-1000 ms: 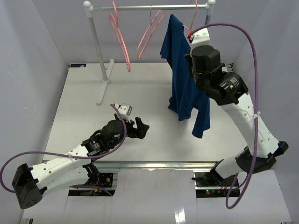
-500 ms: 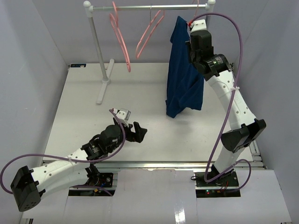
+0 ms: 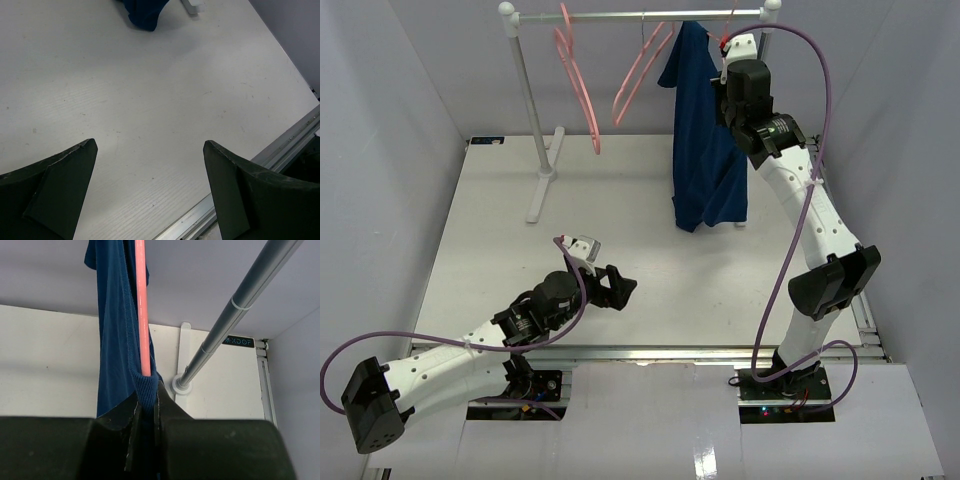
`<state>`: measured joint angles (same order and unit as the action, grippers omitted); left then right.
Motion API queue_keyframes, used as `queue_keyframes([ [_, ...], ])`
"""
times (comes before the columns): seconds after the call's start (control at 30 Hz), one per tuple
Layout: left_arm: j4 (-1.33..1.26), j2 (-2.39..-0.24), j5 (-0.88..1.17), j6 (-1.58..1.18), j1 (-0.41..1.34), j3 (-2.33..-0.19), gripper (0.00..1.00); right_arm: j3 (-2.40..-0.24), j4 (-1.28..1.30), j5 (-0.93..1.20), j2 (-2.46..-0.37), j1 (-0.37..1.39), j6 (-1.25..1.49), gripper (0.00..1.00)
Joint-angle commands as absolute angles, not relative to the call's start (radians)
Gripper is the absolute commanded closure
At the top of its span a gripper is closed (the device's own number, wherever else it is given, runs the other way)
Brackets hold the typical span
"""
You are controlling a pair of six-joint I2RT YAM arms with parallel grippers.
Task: Place the t-shirt on the hanger
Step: Place the hanger at the clothesline.
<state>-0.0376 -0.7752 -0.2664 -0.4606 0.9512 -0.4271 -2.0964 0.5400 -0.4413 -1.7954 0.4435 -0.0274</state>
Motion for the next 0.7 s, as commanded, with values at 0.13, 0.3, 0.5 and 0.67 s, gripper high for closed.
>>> queue_keyframes([
  [0.13,-0.048,-0.773,-0.271,-0.452,0.957,-0.425,0.02,-2.080,0.405,-0.426,-1.821,0.446,0.027,0.92],
  [0.3,-0.048,-0.785,-0.278,-0.452,0.957,-0.428,0.02,-2.042,0.405,-0.404,-1.819,0.445,0.027,0.92],
  [0.5,-0.049,-0.796,-0.276,-0.449,0.957,-0.429,0.02,-2.003,0.384,-0.395,-1.770,0.446,0.005,0.69],
  [0.67,-0.081,-0.796,-0.215,-0.422,0.957,-0.422,0.02,-1.982,0.388,-0.368,-1.705,0.448,-0.039,0.05],
])
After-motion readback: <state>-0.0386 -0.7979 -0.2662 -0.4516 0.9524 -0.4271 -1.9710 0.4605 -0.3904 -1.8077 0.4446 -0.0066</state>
